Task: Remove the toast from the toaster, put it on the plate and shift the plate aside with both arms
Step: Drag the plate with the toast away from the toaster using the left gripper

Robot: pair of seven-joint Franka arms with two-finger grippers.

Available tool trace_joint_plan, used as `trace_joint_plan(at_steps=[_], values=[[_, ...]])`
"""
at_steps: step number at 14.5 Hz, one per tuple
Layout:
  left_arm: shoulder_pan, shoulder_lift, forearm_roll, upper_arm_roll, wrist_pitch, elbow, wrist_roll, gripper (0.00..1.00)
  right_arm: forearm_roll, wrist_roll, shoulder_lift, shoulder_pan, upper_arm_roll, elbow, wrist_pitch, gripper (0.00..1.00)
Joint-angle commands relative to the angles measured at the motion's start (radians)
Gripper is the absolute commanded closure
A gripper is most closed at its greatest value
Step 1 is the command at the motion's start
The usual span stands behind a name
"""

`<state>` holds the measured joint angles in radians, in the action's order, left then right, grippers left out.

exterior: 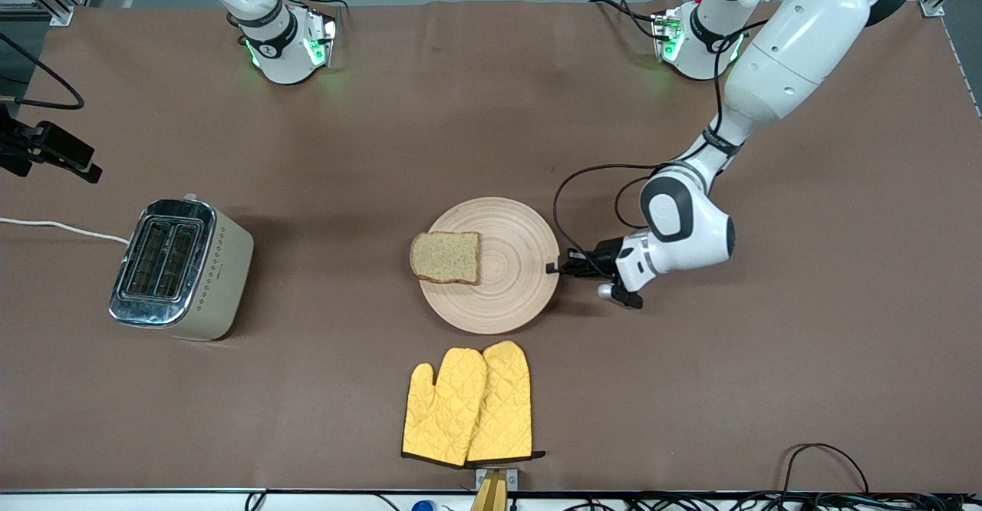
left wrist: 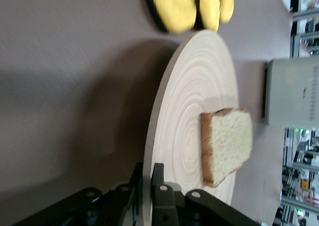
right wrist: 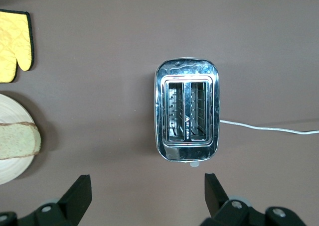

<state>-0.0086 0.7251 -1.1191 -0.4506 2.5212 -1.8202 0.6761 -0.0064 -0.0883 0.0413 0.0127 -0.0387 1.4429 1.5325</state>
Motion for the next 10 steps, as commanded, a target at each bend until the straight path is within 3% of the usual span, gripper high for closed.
trace_joint_plan(at_steps=[1, 5, 10], values=[[0.115, -0.075, -0.013, -0.036, -0.063, -0.027, 0.006, 1.00, -0.012, 0.004, -0.003, -0.014, 0.016, 0.002, -0.015, 0.00], [0.319, -0.107, 0.008, -0.043, -0.264, -0.031, 0.057, 1.00, -0.026, 0.013, -0.011, -0.011, 0.017, 0.027, -0.009, 0.00], [0.583, -0.070, 0.270, -0.045, -0.395, 0.002, 0.115, 1.00, -0.023, 0.009, -0.015, -0.013, 0.017, 0.033, -0.005, 0.00]])
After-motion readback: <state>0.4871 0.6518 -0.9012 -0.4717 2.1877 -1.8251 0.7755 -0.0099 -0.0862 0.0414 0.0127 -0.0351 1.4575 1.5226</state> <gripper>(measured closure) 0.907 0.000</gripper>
